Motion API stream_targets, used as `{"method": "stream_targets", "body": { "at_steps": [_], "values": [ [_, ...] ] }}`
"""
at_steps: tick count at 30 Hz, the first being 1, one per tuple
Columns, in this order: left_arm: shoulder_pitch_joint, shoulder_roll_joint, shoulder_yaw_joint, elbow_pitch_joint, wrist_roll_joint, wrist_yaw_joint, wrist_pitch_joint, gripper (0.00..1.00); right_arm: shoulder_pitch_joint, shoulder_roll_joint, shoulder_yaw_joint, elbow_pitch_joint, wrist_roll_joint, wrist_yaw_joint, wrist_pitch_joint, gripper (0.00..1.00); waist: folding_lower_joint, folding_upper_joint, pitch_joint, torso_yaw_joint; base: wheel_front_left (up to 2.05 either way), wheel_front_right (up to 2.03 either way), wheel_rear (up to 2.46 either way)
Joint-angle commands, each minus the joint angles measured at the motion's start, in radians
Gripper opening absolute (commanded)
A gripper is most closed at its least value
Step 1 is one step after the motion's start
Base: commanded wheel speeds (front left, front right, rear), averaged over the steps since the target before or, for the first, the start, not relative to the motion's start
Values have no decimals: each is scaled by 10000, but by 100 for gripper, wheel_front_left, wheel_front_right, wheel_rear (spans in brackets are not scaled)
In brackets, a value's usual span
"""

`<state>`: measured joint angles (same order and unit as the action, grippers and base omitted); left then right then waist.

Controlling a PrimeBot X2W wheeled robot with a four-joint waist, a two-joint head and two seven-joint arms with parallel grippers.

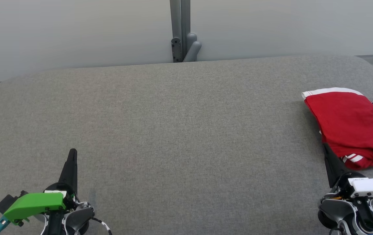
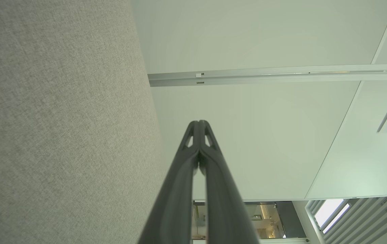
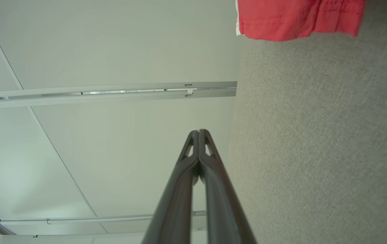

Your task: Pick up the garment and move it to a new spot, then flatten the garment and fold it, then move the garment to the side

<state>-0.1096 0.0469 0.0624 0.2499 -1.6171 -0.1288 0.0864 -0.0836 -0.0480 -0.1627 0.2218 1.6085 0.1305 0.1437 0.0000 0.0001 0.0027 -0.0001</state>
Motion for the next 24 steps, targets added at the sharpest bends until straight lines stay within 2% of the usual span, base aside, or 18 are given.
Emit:
{"method": "stream_targets", "body": {
  "at_steps": [1,24],
  "values": [
    [-123,63,25,-25,-23,-42,9,0,-35,-44,6,21,55,4,10,0,0,-1,0,0,0,0,0],
    [-123,64,24,-26,-22,-42,9,0,-35,-44,5,21,55,4,9,0,0,-1,0,0,0,0,0]
  ]
}}
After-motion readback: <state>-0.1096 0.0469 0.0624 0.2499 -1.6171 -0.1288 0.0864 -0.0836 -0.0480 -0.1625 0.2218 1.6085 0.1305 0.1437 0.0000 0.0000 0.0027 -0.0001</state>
